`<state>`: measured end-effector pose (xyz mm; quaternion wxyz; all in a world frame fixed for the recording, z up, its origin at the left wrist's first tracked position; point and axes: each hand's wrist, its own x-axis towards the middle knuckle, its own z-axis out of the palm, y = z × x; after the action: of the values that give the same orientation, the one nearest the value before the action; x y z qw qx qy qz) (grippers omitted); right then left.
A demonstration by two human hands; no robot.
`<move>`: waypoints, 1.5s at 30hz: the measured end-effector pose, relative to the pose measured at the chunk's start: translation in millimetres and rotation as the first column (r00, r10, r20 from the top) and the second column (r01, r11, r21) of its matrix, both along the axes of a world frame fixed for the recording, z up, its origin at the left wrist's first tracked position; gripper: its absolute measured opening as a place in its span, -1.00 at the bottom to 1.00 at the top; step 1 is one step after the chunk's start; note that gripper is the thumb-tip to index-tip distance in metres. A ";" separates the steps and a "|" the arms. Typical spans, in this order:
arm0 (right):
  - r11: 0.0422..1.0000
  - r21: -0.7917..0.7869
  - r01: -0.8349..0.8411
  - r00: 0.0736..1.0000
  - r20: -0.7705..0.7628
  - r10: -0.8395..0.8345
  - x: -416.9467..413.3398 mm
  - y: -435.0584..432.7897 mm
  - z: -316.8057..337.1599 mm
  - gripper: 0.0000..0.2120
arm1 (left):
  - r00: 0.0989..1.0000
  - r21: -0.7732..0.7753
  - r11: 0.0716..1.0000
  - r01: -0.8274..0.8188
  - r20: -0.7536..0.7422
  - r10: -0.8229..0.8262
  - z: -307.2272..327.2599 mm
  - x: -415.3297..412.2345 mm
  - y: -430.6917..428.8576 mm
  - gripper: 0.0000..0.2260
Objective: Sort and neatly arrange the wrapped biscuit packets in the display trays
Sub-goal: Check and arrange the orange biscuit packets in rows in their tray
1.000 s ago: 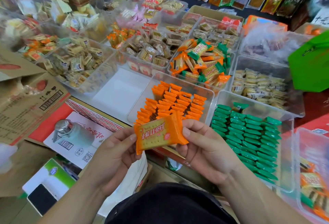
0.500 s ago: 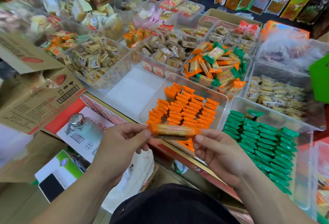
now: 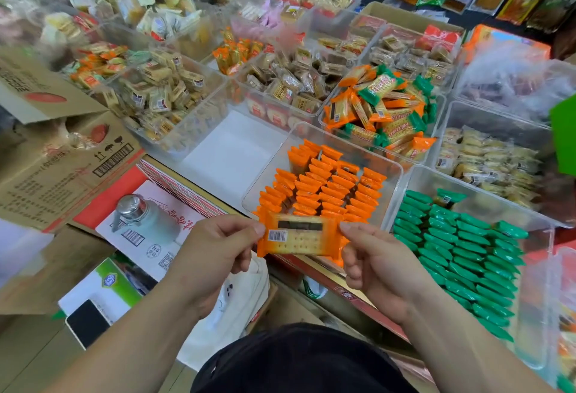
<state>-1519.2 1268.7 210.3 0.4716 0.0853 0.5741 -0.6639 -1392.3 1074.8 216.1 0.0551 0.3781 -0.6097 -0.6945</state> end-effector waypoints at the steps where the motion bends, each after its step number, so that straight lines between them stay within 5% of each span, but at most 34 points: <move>1: 1.000 0.009 0.019 1.000 0.003 -0.019 -2.4 -2.1 0.3 -0.83 | 1.000 -0.078 0.997 0.025 -0.013 -0.026 -1.5 -2.8 -0.9 -0.86; 5: 0.995 0.014 0.094 0.996 -0.003 -0.094 -21.1 -12.3 -6.4 -0.66 | 0.992 -0.340 0.934 0.113 -0.012 -0.125 -9.8 -24.7 -2.8 -0.88; 13: 0.979 0.121 0.165 0.965 -0.224 -0.135 -89.7 -44.4 -48.3 -0.94 | 0.950 -0.570 0.760 0.312 0.163 -0.267 -77.9 -89.2 -28.9 -0.79; 16: 0.964 0.197 0.177 0.903 -0.422 -0.079 -120.0 -60.4 -64.6 -0.87 | 0.863 -0.681 0.535 0.500 0.344 -0.370 -107.9 -115.5 -45.8 -0.62; 20: 0.942 0.308 0.135 0.781 -0.618 0.090 -157.9 -83.5 -82.5 -0.75 | 0.710 -0.734 0.084 0.674 0.612 -0.349 -145.5 -149.5 -66.9 -0.46; 24: 0.907 0.408 0.100 0.620 -0.739 0.264 -182.9 -109.7 -98.7 -0.75 | 0.614 -0.663 -0.130 0.737 0.738 -0.280 -167.2 -169.4 -76.3 -0.40; 28: 0.908 0.415 0.061 0.610 -0.735 0.295 -190.2 -131.9 -115.4 -0.81 | 0.606 -0.659 -0.190 0.728 0.748 -0.270 -179.8 -168.9 -81.0 -0.44; 34: 0.879 0.476 -0.002 0.522 -0.750 0.407 -181.5 -148.3 -135.8 -0.77 | 0.683 -0.737 -0.140 0.661 0.669 -0.294 -181.7 -157.8 -80.8 -0.47; 45: 0.851 0.518 0.080 -0.192 -0.830 0.523 -182.7 -145.0 -141.7 -0.72 | 0.660 -0.715 -0.047 0.697 0.666 -0.348 -178.7 -156.8 -84.3 -0.52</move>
<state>-1701.9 1123.7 68.6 -0.0416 -0.4570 0.8490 -0.2619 -1549.1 990.6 37.5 -0.0875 0.0848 -0.9905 -0.0636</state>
